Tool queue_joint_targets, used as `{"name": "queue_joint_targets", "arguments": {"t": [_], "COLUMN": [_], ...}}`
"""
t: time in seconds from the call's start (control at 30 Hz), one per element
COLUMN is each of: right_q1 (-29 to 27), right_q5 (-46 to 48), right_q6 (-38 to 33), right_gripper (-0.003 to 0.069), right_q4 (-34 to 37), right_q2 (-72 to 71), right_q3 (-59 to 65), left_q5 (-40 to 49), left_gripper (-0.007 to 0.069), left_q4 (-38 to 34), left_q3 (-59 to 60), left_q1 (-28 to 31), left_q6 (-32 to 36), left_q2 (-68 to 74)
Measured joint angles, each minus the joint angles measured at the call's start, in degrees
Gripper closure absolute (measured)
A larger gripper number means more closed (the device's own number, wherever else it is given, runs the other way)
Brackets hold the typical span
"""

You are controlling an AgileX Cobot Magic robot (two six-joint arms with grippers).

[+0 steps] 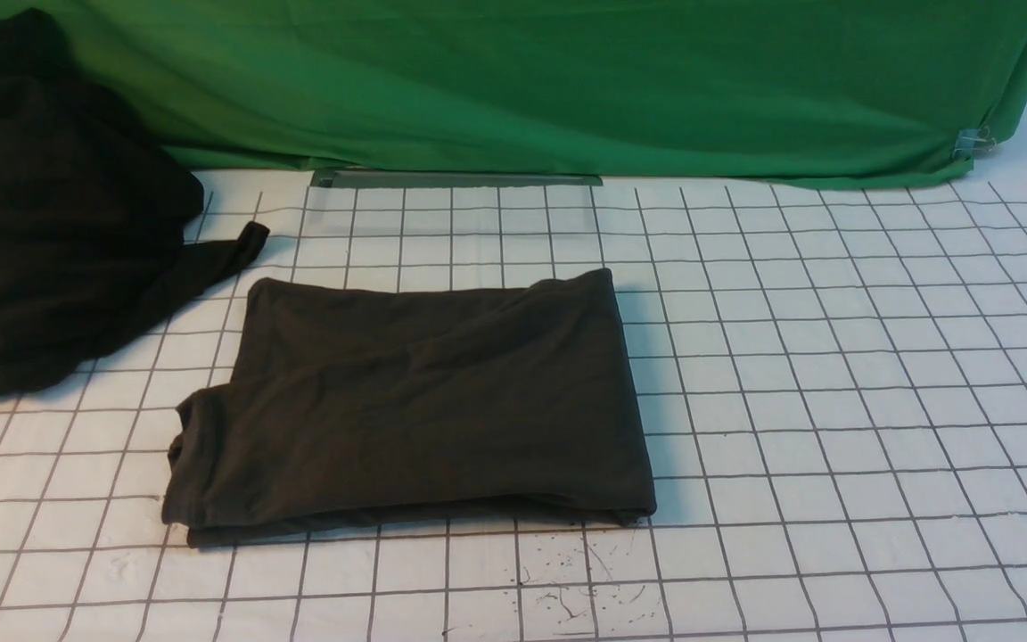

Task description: Fold a long-sleeved shirt over a white checkered tablecloth.

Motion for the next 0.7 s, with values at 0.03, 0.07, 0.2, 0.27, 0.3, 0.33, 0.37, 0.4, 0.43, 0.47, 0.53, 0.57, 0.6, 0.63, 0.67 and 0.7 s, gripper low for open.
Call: {"name": "queue_joint_targets", "arguments": {"t": [0.03,0.07,0.2,0.27,0.3,0.33,0.37,0.4,0.43,0.47,0.53,0.57,0.6,0.63,0.67,0.7], "right_q1": [-0.1,-0.2,-0.4,-0.4,-0.4,-0.4,-0.4,-0.4,-0.4,-0.4,-0.4,-0.4,-0.4,-0.4,-0.4,-0.4], "right_q5": [0.3,0.5,0.7,0.8,0.8,0.8,0.8,0.8,0.8,0.8,0.8,0.8,0.8,0.8,0.8,0.8], "right_q6": [0.2,0.3,0.9,1.2,1.2,1.3,1.3,1.3,1.3,1.3,1.3,1.3,1.3,1.3,1.3,1.3], "right_gripper": [0.0417,0.0417,0.0417,0.0417,0.0417,0.0417,0.0417,0.0417,0.0417,0.0417,0.0417,0.0417,0.0417,0.0417,0.0417,0.0417], "right_q4": [0.1,0.1,0.1,0.1,0.1,0.1,0.1,0.2,0.2,0.2,0.2,0.2,0.2,0.2,0.2,0.2], "right_q2": [-0.2,-0.2,-0.3,-0.3,-0.3,-0.3,-0.3,-0.3,-0.3,-0.3,-0.3,-0.3,-0.3,-0.3,-0.3,-0.3], "right_q3": [0.0,0.0,0.0,0.0,0.0,0.0,0.0,0.0,0.0,0.0,0.0,0.0,0.0,0.0,0.0,0.0], "left_q5": [-0.1,0.2,0.1,0.2,0.2,0.2,0.2,0.2,0.2,0.2,0.2,0.2,0.2,0.2,0.2,0.2], "left_gripper": [0.0623,0.0623,0.0623,0.0623,0.0623,0.0623,0.0623,0.0623,0.0623,0.0623,0.0623,0.0623,0.0623,0.0623,0.0623,0.0623], "left_q4": [0.0,0.0,0.0,0.0,0.2,0.3,0.6,0.7,0.7,0.7,0.7,0.7,0.7,0.7,0.7,0.8], "left_q3": [0.0,0.0,0.0,0.0,0.0,0.0,0.0,0.0,0.0,0.0,0.0,0.0,0.0,0.0,0.0,0.0], "left_q1": [0.1,0.0,0.1,0.1,0.1,0.1,0.1,0.1,0.1,0.1,0.1,0.1,0.1,0.1,0.1,0.1], "left_q6": [0.0,0.0,0.0,0.0,0.0,0.0,0.0,0.0,0.0,0.0,0.0,0.0,0.0,0.0,0.0,0.0], "left_q2": [0.0,0.0,0.0,0.0,0.0,0.0,0.0,0.0,0.0,0.0,0.0,0.0,0.0,0.0,0.0,0.0]}}
